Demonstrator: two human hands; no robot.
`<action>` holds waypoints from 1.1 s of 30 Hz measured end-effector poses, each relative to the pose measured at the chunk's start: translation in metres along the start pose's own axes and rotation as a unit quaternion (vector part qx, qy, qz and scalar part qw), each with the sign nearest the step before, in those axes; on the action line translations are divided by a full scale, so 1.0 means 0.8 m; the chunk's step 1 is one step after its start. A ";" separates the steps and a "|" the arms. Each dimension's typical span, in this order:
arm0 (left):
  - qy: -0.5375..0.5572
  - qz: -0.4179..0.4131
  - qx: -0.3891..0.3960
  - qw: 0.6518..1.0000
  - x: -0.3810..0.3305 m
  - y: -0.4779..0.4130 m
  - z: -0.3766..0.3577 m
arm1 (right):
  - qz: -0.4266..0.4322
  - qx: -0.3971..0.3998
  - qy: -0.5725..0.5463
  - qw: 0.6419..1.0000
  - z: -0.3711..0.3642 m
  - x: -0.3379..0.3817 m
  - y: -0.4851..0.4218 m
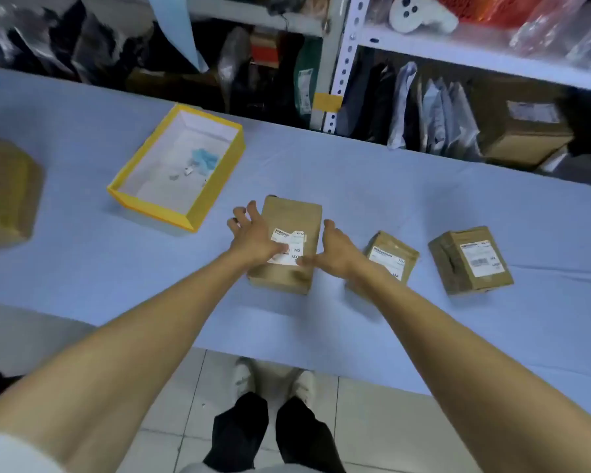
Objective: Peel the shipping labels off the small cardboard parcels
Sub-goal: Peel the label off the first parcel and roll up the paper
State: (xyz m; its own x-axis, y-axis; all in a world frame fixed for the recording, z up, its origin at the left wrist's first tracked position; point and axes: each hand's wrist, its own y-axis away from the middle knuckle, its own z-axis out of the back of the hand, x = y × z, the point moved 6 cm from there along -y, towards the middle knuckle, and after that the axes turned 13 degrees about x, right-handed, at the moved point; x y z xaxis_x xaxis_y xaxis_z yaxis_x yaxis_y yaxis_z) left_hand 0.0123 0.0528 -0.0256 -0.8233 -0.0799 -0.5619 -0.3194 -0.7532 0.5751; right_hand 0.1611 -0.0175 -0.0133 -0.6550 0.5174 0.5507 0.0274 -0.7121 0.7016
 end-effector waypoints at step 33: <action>0.163 -0.148 -0.013 0.975 -0.005 0.025 -0.050 | 0.052 -0.132 -0.153 0.978 -0.027 -0.033 0.000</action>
State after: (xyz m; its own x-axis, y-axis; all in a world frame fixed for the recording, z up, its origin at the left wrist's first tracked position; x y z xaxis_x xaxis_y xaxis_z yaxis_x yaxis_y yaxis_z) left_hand 0.0283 0.0120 -0.0360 -0.5023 -0.0558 -0.8629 -0.5051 -0.7911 0.3452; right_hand 0.1621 -0.0416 -0.0377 -0.4009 0.5244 0.7512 -0.1398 -0.8454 0.5155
